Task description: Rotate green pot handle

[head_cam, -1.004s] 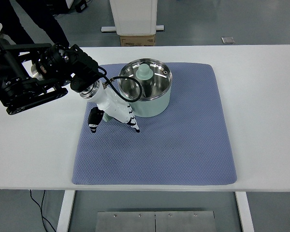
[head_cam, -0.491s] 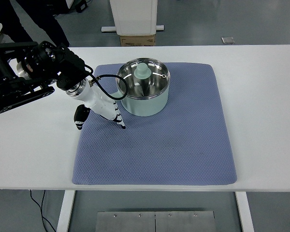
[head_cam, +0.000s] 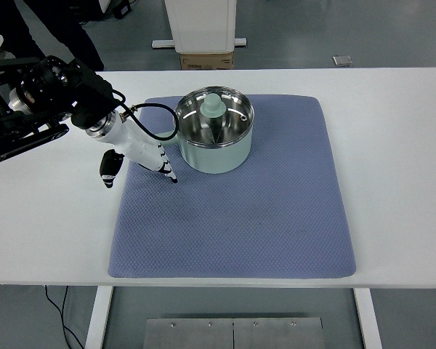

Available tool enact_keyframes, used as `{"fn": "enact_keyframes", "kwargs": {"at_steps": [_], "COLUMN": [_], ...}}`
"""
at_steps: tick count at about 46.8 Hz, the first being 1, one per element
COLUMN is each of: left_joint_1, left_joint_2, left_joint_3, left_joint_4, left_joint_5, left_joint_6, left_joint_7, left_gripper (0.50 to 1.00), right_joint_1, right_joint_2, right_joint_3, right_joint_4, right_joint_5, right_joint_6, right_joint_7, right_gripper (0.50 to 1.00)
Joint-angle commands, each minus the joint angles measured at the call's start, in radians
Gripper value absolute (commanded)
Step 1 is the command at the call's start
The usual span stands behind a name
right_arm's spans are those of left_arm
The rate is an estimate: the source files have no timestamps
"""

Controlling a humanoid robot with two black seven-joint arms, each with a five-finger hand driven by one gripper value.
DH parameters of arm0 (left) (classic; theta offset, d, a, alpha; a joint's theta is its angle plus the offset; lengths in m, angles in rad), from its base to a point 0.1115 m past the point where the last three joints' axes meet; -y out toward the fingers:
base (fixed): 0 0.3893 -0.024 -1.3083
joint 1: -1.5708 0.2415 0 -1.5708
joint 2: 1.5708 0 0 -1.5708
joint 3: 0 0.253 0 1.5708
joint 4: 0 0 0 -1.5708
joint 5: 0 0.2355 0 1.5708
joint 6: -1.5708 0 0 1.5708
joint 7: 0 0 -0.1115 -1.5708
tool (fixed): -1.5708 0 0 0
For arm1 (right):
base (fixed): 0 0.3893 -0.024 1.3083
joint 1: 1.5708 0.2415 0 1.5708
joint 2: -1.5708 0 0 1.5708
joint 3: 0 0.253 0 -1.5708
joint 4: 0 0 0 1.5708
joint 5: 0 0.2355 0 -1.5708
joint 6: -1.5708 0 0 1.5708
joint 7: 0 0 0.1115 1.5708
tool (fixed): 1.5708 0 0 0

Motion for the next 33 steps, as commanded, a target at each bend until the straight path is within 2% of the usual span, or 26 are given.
{"fn": "enact_keyframes", "kwargs": {"at_steps": [1,6,18,33], "left_joint_1": [0.003,0.008,0.008,0.005], "left_joint_2": [-0.001,0.0,0.0,-0.003], "left_joint_3": [0.0,0.001,0.001,-0.002], "left_joint_4": [0.03,0.048,0.076,0.053], "left_joint_5": [0.014,0.025,0.025,0.0], "left_joint_6": [0.023,0.051,0.057,0.048], "left_joint_7": [0.0,0.0,0.0,0.0], "left_gripper": [1.0,1.0,1.0,1.0], "right_joint_1": [0.0,0.0,0.0,0.0], "right_joint_2": [0.0,0.0,0.0,0.0], "right_joint_3": [0.0,0.0,0.0,0.0], "right_joint_4": [-0.001,-0.001,0.002,0.002], "right_joint_5": [0.0,0.0,0.0,0.0], "right_joint_6": [0.0,0.0,0.0,0.0], "right_joint_7": [0.0,0.0,0.0,0.0], "right_gripper": [1.0,1.0,1.0,1.0]}}
